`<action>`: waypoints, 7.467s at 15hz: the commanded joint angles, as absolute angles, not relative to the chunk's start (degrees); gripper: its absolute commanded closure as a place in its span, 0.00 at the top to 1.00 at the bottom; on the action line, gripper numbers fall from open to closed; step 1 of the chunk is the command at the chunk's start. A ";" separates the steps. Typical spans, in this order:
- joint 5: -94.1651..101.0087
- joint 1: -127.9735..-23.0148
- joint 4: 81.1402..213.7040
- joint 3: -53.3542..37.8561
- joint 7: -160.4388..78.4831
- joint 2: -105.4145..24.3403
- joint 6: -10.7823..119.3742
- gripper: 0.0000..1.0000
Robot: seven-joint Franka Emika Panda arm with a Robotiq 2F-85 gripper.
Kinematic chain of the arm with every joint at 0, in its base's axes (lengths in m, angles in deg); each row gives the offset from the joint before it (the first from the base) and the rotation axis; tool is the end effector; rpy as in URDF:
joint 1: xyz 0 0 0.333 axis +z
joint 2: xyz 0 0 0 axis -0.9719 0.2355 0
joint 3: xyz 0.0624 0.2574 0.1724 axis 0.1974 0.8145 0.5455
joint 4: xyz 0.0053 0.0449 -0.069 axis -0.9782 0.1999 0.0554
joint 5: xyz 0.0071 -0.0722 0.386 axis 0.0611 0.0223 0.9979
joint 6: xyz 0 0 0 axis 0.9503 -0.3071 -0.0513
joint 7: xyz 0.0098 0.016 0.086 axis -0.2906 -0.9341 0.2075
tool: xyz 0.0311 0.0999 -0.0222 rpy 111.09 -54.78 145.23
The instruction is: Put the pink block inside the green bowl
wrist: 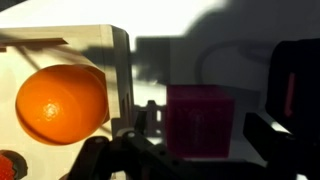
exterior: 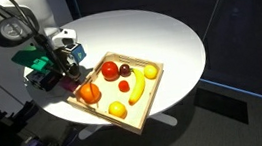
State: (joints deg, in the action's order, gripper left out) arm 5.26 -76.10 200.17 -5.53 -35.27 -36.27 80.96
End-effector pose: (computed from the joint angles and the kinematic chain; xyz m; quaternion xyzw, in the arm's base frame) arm 0.4411 -0.0116 0.1335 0.9991 0.0069 -0.0407 0.0072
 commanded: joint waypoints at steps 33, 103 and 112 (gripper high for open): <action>8.17 -73.11 194.56 1.27 -34.16 -49.03 66.91 0.30; 12.89 -70.91 189.60 10.82 -18.98 -46.64 69.94 0.30; 14.10 -71.70 192.68 7.59 -18.73 -50.57 63.27 0.30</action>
